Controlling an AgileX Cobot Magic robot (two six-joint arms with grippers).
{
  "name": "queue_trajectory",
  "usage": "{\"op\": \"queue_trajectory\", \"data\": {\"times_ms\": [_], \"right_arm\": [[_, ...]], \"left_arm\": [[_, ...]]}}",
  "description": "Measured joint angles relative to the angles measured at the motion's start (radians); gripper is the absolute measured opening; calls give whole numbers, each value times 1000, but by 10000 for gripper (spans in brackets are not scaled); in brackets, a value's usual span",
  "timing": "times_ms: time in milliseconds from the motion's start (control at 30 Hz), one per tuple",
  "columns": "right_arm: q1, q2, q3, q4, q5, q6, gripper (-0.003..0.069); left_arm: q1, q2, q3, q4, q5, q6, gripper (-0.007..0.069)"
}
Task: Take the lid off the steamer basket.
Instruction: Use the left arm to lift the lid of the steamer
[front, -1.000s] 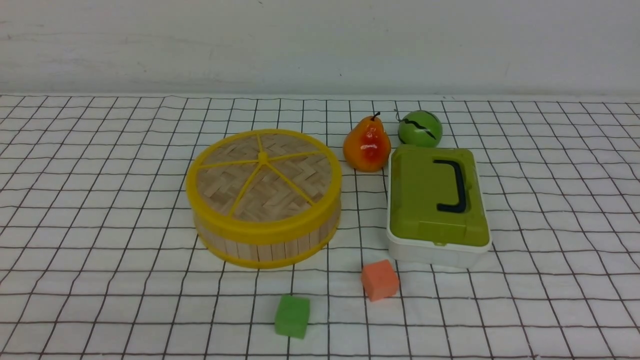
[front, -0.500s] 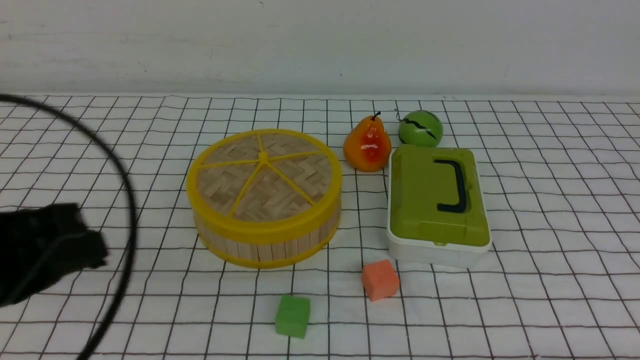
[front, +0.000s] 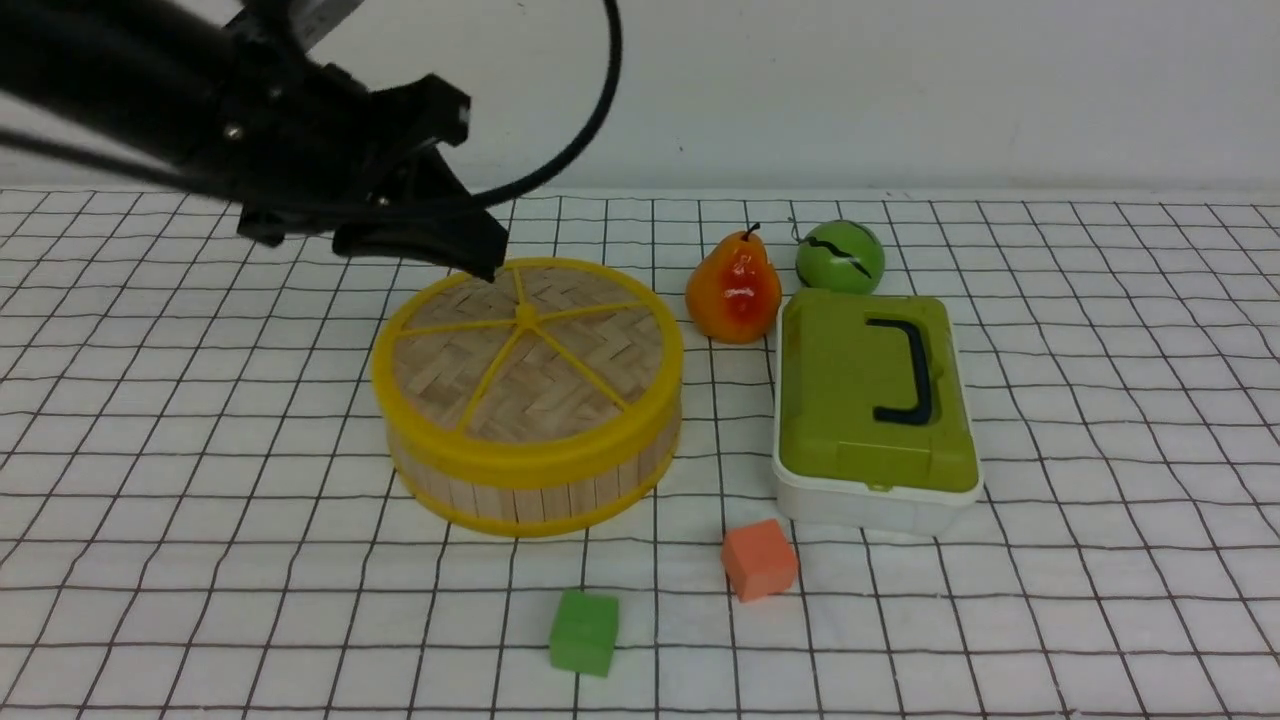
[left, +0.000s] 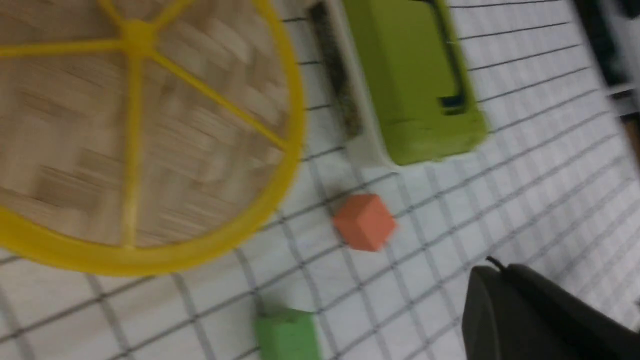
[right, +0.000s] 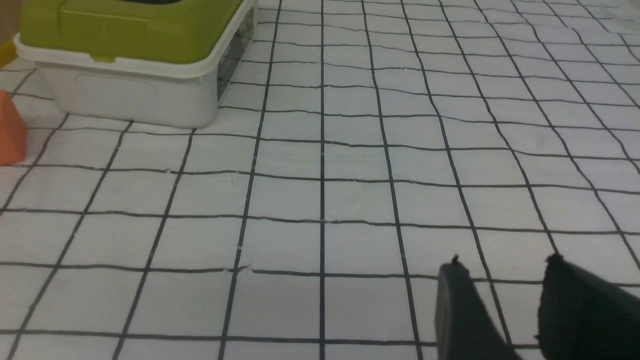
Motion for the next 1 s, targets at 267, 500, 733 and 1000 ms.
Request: {"op": "queue_trajectory", "data": {"times_ms": [267, 500, 733, 1000], "right_arm": [[0, 0, 0, 0, 0, 0, 239], [0, 0, 0, 0, 0, 0, 239], [0, 0, 0, 0, 0, 0, 239], [0, 0, 0, 0, 0, 0, 239]], "left_arm": [[-197, 342, -522, 556, 133, -287, 6], [-222, 489, -596, 661, 134, -327, 216], [-222, 557, -599, 749, 82, -483, 336], [-222, 582, -599, 734, 89, -504, 292]]}}
